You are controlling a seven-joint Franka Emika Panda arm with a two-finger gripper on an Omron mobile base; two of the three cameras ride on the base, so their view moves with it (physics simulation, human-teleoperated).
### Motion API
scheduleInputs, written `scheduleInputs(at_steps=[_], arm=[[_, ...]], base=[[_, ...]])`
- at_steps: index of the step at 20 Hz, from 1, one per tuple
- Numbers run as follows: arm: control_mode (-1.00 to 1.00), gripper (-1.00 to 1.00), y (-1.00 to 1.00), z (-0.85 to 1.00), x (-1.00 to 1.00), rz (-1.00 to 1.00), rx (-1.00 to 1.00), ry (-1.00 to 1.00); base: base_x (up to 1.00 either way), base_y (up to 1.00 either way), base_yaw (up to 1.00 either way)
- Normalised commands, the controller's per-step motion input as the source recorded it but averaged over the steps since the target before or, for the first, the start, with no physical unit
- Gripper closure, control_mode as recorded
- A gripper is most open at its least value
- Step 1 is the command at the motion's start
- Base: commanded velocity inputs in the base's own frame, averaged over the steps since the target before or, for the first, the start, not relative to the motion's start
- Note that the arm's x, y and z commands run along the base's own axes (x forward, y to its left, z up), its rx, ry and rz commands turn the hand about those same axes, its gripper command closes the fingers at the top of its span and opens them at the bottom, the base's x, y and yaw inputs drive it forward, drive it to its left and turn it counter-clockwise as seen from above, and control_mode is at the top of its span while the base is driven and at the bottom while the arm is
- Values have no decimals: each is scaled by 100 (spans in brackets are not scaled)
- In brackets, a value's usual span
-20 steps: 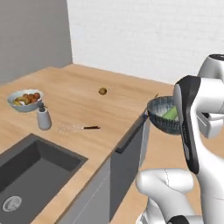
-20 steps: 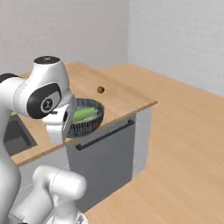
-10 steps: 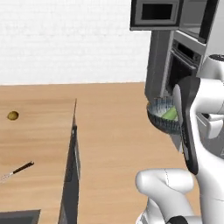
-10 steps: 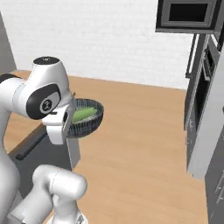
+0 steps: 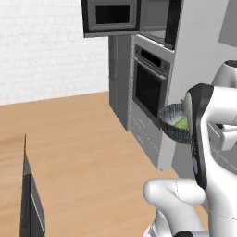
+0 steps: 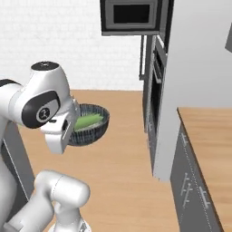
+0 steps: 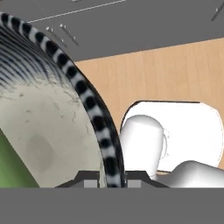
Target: Pick the corn from the sink and place it in the bowl. Then pick the bowl and place it in the microwave. Then close the microwave door and press the start button.
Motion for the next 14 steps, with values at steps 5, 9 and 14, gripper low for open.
scheduleInputs(at_steps=[5,9,14], arm=[[100,100,0,0,0,0,0,0],[100,100,0,0,0,0,0,0],[100,100,0,0,0,0,0,0]], base=[[100,-32,-14],[100,4,-17],[100,32,-23]])
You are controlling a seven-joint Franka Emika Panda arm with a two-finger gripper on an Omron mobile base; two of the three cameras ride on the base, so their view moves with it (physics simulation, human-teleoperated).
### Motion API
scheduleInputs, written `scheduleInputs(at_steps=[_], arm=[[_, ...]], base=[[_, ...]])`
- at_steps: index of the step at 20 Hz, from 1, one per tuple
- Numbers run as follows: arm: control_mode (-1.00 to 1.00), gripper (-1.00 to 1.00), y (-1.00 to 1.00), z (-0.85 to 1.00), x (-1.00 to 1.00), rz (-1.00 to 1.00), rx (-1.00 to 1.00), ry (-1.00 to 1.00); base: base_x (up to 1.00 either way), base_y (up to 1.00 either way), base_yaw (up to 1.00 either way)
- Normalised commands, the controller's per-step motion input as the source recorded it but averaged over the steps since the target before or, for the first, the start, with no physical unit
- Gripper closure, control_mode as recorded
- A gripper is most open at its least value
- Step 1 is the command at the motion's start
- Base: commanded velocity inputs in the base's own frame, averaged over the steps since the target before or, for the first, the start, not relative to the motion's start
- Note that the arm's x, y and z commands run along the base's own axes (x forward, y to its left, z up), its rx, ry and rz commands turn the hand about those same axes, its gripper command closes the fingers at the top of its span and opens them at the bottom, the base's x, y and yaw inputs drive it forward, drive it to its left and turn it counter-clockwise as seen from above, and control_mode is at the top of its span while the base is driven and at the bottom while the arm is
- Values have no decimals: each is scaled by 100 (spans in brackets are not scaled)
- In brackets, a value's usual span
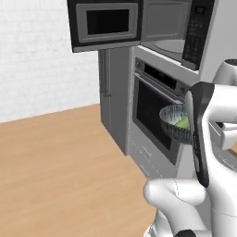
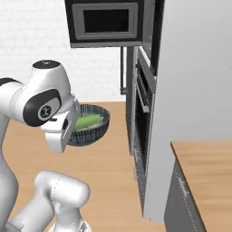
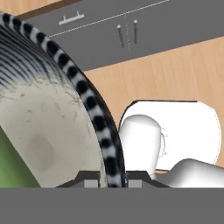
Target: Pick the corn from the sink and place it in the bowl. Then pick the bowl and place it in the microwave. Then close the microwave door and press the start button.
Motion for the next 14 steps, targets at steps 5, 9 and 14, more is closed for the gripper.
scheduleInputs(at_steps=[5,9,14], arm=[[100,100,0,0,0,0,0,0],[100,100,0,0,0,0,0,0],[100,100,0,0,0,0,0,0]], base=[[100,43,-29],[100,83,-43],[52,62,-51]])
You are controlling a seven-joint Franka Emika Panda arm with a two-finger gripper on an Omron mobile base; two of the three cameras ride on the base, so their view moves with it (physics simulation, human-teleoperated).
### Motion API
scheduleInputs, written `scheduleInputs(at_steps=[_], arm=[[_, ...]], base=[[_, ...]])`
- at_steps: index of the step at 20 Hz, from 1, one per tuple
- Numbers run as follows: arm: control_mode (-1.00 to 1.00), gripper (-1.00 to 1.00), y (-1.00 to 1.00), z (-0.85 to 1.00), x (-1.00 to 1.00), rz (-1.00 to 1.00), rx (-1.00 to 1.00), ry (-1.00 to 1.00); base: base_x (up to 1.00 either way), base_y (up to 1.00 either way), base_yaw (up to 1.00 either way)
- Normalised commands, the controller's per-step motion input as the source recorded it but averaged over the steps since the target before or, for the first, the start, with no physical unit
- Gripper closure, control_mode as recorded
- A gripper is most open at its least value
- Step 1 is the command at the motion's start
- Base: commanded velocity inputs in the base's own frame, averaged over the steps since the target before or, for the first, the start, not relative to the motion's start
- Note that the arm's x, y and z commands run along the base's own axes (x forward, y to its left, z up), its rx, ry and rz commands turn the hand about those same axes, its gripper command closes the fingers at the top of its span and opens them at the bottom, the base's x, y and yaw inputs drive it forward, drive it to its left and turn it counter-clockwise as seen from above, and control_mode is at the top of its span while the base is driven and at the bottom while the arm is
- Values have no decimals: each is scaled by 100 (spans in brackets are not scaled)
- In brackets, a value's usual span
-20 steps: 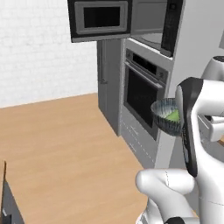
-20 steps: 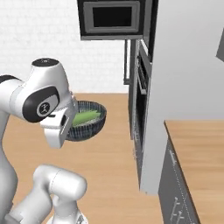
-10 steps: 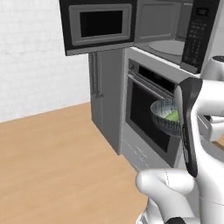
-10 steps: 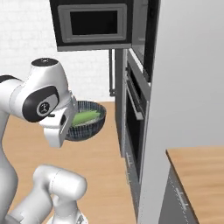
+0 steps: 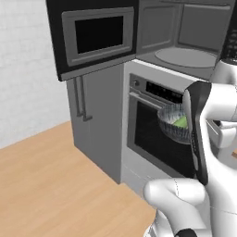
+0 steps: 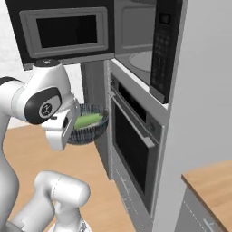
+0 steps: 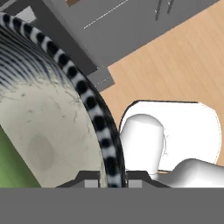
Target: Pick the corn from the sink and place it in the bowl. Then pick the bowl and place it in the microwave. Then close the microwave door and press the start button.
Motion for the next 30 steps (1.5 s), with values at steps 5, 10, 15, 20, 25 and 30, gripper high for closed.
scheduleInputs(at_steps=[5,10,15,20,25,30], arm=[[100,100,0,0,0,0,0,0],[100,100,0,0,0,0,0,0],[100,100,0,0,0,0,0,0],[100,100,0,0,0,0,0,0],[100,100,0,0,0,0,0,0],[100,100,0,0,0,0,0,0]], base=[[29,44,-53],[26,53,-42],[31,73,-29],[40,60,-27],[44,11,-27],[13,-2,-28]])
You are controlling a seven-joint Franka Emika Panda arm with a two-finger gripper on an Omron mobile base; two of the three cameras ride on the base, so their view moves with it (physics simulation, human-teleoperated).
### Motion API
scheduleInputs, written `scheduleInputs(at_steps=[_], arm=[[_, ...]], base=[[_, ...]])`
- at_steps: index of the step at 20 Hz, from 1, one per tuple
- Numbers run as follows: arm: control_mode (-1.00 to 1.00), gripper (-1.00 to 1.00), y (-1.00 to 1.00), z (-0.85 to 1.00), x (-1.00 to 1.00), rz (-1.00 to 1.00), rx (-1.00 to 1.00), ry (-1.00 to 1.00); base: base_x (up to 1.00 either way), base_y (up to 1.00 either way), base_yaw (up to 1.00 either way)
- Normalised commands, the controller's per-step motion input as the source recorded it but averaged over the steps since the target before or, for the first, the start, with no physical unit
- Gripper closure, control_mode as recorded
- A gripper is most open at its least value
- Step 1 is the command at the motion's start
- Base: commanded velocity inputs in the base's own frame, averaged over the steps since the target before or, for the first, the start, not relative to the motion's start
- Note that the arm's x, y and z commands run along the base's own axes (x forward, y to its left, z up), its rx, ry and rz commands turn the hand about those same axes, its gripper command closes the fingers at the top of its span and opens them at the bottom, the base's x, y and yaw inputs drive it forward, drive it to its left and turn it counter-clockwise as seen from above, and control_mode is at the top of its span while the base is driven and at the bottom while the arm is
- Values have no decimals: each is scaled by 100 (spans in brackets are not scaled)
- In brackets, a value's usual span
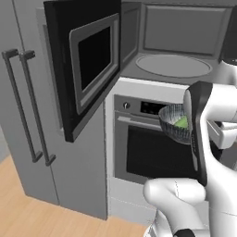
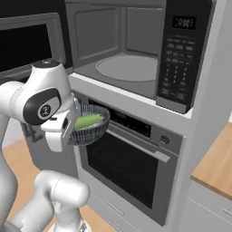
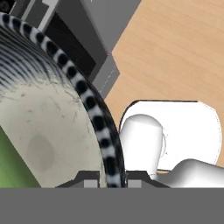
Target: Pick the corn from the sink and place it in the bowl. Then pick the bowl and place it in the microwave. Then close the microwave door and press the start button.
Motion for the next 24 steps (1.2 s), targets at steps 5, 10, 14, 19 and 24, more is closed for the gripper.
scheduleInputs(at_steps=[5,10,14,19,24], arm=[[100,100,0,0,0,0,0,0],[-100,100,0,16,0,-6,0,-5],[-100,100,0,57,0,-14,0,-15],[-100,100,0,65,0,-11,0,-24],[-100,100,0,58,27,0,0,-18]], base=[[2,-3,-26],[1,0,-10],[0,0,0],[0,0,0],[0,0,0]])
